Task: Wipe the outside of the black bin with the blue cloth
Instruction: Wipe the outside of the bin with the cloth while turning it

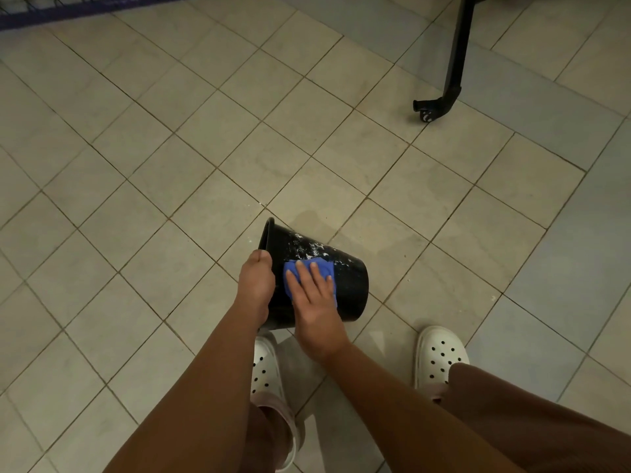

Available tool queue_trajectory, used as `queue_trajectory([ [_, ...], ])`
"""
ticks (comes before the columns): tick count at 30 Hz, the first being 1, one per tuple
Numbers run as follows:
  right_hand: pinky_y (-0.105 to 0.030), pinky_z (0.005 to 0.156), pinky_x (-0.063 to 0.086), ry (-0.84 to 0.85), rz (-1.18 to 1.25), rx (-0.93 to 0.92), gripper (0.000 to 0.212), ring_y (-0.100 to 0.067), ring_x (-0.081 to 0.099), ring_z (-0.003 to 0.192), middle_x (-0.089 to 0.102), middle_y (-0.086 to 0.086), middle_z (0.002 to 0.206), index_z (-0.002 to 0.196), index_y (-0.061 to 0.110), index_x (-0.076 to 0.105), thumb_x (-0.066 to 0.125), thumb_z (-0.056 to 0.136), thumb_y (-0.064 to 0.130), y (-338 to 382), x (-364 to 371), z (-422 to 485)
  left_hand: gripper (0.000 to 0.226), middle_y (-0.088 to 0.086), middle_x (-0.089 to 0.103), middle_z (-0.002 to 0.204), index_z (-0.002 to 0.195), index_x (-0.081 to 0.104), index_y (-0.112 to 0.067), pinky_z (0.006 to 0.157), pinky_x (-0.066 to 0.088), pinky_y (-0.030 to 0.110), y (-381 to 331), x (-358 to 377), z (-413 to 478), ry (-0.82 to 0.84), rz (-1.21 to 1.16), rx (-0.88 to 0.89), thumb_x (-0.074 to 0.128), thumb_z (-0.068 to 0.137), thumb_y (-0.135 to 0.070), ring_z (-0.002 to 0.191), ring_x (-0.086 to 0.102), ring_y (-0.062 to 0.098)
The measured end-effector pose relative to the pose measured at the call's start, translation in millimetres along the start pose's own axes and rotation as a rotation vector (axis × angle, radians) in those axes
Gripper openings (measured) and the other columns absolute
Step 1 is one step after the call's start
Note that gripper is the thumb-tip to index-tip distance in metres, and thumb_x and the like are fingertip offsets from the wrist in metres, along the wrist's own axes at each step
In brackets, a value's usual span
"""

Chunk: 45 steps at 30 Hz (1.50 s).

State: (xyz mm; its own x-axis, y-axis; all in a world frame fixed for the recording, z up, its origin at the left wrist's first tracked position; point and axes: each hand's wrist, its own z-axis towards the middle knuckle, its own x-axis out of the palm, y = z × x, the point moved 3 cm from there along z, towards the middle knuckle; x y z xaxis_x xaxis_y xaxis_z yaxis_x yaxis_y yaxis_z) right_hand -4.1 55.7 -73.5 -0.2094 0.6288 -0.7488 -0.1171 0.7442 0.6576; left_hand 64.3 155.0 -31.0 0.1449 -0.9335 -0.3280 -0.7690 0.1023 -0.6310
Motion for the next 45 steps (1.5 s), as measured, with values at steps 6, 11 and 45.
queue_trajectory([
  [6, -0.043, 0.118, -0.003, 0.03, 0.017, 0.214, 0.069, -0.024, -0.006, 0.144, 0.005, -0.008, 0.157, 0.149, 0.016, 0.01, 0.047, 0.092, 0.007, -26.2, -12.1, 12.4, 0.024, 0.009, 0.058, 0.088, 0.104, 0.055, -0.011, 0.063, 0.045, 0.034, 1.3, -1.2, -4.3, -0.06, -0.057, 0.02, 0.034, 0.104, -0.022, 0.08, 0.057, 0.025],
  [11, -0.055, 0.1, 0.04, 0.007, -0.045, 0.229, 0.084, -0.04, 0.039, 0.13, 0.042, -0.024, 0.14, 0.138, 0.002, 0.034, 0.076, 0.065, -0.002, -2.6, -2.4, 2.4, 0.027, 0.01, 0.06, 0.088, 0.1, 0.055, -0.011, 0.064, 0.046, 0.033, -2.5, 0.3, -3.1, -0.054, -0.009, 0.058, 0.032, 0.105, -0.022, 0.079, 0.058, 0.024],
  [45, -0.048, 0.117, 0.013, 0.088, -0.064, 0.218, 0.078, -0.031, 0.004, 0.144, 0.009, -0.017, 0.155, 0.148, 0.007, 0.008, 0.055, 0.086, 0.002, -12.3, -7.3, 20.5, 0.039, 0.016, 0.065, 0.101, 0.107, 0.061, -0.01, 0.089, 0.054, 0.048, -2.7, -9.3, 3.7, -0.121, 0.097, 0.125, 0.031, 0.105, -0.035, 0.096, 0.064, 0.032],
])
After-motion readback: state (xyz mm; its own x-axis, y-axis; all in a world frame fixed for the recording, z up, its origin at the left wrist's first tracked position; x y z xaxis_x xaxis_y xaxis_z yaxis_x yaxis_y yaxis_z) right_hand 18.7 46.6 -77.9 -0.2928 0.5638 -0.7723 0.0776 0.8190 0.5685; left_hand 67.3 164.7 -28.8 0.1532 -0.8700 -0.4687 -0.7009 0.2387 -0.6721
